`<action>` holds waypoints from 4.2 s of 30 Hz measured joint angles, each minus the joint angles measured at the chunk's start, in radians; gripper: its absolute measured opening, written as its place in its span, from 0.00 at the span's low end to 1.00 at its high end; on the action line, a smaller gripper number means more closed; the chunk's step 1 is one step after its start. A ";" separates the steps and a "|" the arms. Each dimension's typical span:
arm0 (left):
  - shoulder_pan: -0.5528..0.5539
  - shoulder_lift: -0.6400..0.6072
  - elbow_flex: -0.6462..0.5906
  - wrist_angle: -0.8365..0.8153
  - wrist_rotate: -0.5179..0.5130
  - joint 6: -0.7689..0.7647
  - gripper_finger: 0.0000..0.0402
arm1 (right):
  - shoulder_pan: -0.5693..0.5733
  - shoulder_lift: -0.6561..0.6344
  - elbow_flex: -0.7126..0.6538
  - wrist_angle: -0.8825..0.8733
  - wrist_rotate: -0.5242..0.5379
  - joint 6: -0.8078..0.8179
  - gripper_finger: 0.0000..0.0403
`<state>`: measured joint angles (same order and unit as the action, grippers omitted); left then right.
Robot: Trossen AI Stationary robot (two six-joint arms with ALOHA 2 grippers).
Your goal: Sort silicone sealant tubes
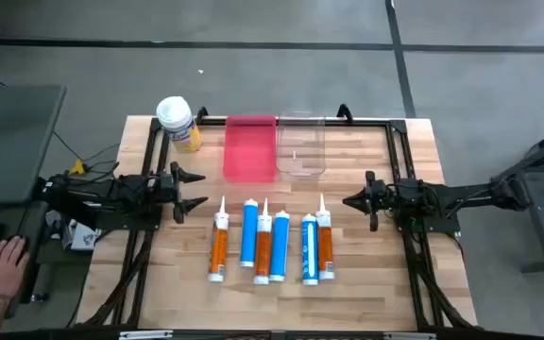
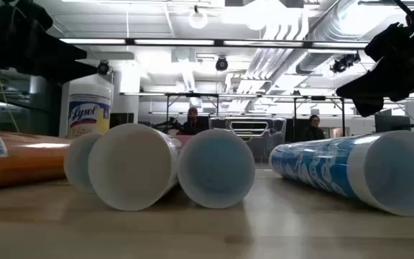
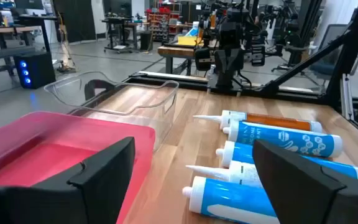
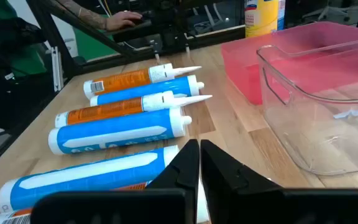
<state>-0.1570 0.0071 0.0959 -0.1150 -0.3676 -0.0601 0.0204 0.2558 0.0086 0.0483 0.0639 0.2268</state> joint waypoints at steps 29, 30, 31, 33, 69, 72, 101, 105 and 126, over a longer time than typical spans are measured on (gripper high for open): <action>0.000 0.000 0.000 0.000 0.000 0.000 0.79 | 0.000 0.000 0.000 0.000 0.000 0.000 0.03; 0.000 0.000 0.000 0.000 0.000 0.000 0.79 | 0.000 0.000 0.000 0.000 0.000 0.000 0.03; 0.000 0.000 0.000 0.000 0.000 0.000 0.79 | 0.000 0.000 0.000 0.000 0.000 0.000 0.03; 0.000 0.000 0.000 0.000 0.000 0.000 0.79 | 0.000 0.000 0.000 0.000 0.000 0.000 0.03; 0.000 0.000 0.000 0.000 0.000 0.000 0.79 | 0.000 0.000 0.000 0.000 0.000 0.000 0.03; 0.000 0.000 0.000 0.000 0.000 0.000 0.79 | 0.000 0.000 0.000 0.000 0.000 0.000 0.03; 0.000 0.000 0.000 0.000 0.000 0.000 0.79 | 0.000 0.000 0.000 0.001 0.011 -0.047 0.03; 0.000 0.000 0.000 0.000 0.000 0.000 0.79 | 0.000 0.000 0.000 0.011 0.056 -0.116 0.03; 0.000 0.000 0.000 0.000 0.000 0.000 0.79 | -0.001 0.043 0.061 -0.107 0.122 0.699 0.03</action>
<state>-0.1570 0.0069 0.0959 -0.1149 -0.3676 -0.0601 0.0193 0.2984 0.0694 -0.0589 0.1854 0.9258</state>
